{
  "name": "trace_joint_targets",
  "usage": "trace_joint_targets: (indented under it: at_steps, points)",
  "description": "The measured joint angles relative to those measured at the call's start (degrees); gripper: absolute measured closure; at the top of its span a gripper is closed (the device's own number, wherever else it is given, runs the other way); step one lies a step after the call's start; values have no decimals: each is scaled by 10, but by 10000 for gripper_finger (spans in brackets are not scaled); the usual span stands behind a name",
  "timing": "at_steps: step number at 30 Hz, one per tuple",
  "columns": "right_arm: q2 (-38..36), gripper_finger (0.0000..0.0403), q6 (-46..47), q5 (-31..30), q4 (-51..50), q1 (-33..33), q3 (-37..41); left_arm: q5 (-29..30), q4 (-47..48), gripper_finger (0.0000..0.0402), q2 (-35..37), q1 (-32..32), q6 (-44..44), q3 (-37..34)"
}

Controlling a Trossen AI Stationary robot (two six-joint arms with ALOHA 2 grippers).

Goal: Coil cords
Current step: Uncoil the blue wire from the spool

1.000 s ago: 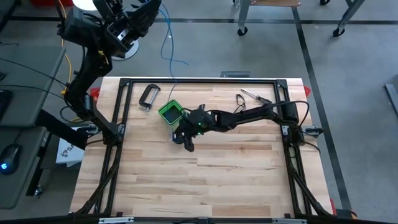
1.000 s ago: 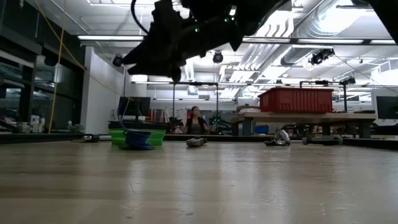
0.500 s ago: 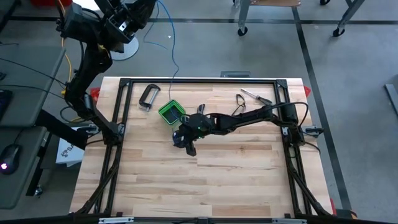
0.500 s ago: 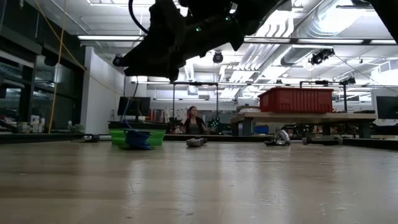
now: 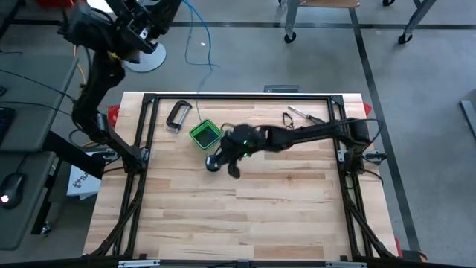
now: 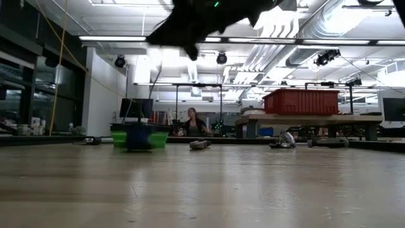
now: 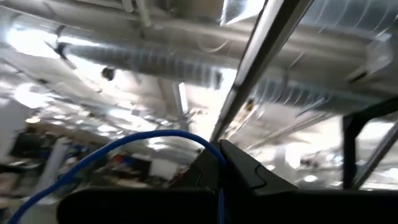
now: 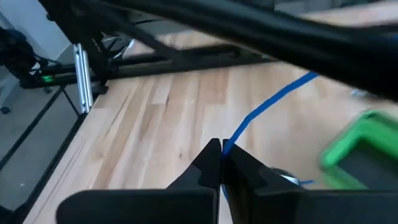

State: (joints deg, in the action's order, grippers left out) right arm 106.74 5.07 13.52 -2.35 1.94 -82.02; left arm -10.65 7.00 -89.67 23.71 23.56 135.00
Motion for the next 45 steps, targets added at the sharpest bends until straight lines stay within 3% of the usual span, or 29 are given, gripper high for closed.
trace_joint_targets:
  at_steps: [3, 9, 17, 22, 32, 45]
  points:
    - [-58, 401, -15, 0, -39, 14, 0, 31, 80, 399, 15, 3, -29, 0]
    - [-167, 402, -25, 0, -97, 38, 0, 118, 335, 364, 41, 1, -78, 0]
    - [-278, 402, 3, -4, -110, 51, 0, 209, 647, 285, 32, -33, -49, -7]
    - [-317, 402, 20, -18, -101, 52, -7, 248, 756, 250, 26, -65, -17, -76]
    - [-309, 403, 2, -28, -126, 37, -138, 267, 703, 231, 25, -147, 21, -351]
    - [-240, 403, -41, -28, -167, 1, -397, 180, 449, 231, 25, -258, 184, -685]
